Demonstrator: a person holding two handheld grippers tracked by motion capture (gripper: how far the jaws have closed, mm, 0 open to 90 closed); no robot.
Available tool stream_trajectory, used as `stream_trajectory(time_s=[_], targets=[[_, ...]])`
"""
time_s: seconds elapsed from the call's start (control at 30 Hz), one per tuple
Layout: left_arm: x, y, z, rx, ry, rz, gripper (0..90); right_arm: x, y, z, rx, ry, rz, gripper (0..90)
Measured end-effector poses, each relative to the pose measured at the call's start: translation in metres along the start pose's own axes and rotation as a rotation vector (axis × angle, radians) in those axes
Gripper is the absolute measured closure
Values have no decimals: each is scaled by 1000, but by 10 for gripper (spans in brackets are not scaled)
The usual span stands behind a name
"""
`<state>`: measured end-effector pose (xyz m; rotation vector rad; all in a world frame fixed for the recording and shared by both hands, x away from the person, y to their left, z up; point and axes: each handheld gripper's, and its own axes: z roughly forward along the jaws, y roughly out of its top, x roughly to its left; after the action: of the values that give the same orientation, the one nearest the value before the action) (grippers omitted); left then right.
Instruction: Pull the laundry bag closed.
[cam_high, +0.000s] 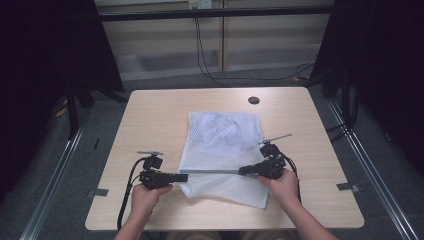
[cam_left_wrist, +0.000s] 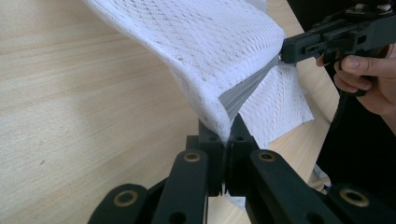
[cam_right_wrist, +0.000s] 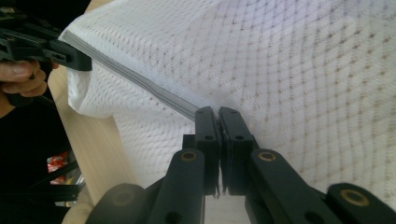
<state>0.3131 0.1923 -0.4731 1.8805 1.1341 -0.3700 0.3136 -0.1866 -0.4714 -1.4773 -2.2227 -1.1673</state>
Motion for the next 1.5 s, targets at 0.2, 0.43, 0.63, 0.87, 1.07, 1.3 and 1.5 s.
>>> stream_trajectory(time_s=[0.2, 0.43, 0.63, 0.87, 1.07, 1.3, 1.5], targets=[[0, 0, 0, 5, 3, 3, 886, -2, -1, -1, 1, 0, 4, 874], [0, 0, 0, 6, 3, 3, 886, -4, -3, -4, 0, -8, 7, 874], [0, 0, 0, 5, 3, 8, 886, -5, -3, -6, -3, -5, 10, 874], [-1, 0, 0, 0, 3, 3, 886, -7, -4, -8, -7, -8, 10, 874], [-1, 0, -1, -2, 9, -2, 886, -8, -4, -8, -5, -11, 12, 874], [-1, 0, 0, -6, 13, -4, 886, -9, -5, -10, -6, -12, 13, 874], [-1, 0, 0, 3, 13, 1, 885, -10, -6, -11, -10, -14, 11, 874]])
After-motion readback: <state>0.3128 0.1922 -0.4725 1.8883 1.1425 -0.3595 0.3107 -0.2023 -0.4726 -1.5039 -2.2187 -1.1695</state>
